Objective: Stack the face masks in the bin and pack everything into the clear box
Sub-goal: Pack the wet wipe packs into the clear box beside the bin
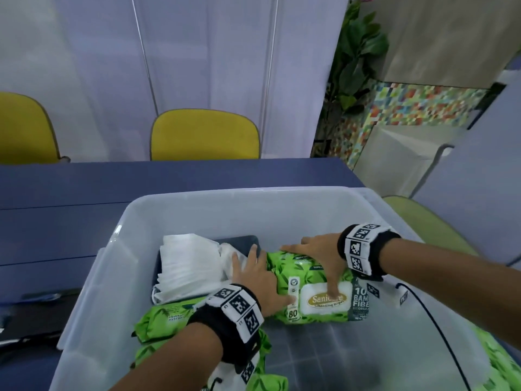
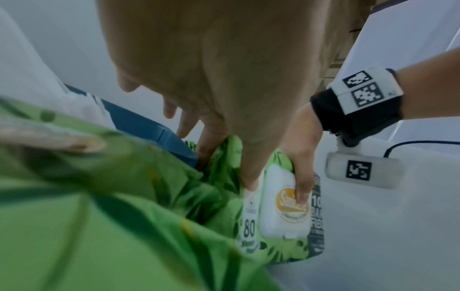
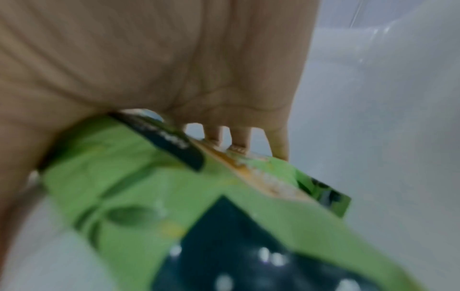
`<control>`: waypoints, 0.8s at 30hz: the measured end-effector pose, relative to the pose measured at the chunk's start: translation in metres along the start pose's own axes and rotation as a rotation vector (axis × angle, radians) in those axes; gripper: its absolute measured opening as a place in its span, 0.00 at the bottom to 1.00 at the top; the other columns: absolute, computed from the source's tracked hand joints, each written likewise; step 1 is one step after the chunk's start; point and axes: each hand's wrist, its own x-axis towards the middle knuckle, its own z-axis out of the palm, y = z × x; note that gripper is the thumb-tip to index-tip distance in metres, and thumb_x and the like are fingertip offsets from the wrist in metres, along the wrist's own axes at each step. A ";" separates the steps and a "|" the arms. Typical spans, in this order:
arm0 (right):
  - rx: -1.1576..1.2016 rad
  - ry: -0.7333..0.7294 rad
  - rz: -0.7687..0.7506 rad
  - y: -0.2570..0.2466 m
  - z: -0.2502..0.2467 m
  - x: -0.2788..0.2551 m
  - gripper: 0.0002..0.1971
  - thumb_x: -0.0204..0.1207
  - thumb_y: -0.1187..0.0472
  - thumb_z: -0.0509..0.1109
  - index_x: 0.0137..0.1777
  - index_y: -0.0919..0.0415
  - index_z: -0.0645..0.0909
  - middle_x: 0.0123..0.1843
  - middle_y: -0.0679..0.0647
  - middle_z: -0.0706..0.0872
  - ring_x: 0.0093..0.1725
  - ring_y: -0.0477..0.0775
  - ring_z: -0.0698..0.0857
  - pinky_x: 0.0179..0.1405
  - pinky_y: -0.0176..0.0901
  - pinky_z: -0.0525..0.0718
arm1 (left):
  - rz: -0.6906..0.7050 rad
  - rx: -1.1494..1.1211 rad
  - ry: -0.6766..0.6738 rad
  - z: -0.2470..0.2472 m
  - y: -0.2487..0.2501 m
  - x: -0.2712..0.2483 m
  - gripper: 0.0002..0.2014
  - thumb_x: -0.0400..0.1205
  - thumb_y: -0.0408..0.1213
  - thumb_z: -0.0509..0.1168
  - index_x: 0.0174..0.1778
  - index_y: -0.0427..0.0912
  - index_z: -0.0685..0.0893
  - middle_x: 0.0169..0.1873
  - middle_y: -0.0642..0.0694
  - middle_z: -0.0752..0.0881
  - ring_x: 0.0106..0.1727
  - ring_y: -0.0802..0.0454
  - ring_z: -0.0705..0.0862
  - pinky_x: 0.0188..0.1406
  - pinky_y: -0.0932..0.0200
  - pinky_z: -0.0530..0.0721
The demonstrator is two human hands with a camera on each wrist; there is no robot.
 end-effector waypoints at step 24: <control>0.335 0.053 0.105 0.011 -0.021 0.028 0.31 0.63 0.75 0.68 0.68 0.55 0.80 0.54 0.53 0.85 0.53 0.56 0.82 0.47 0.47 0.85 | 0.039 -0.065 0.263 0.008 0.000 0.005 0.36 0.84 0.56 0.53 0.83 0.53 0.41 0.83 0.41 0.42 0.83 0.40 0.46 0.76 0.34 0.56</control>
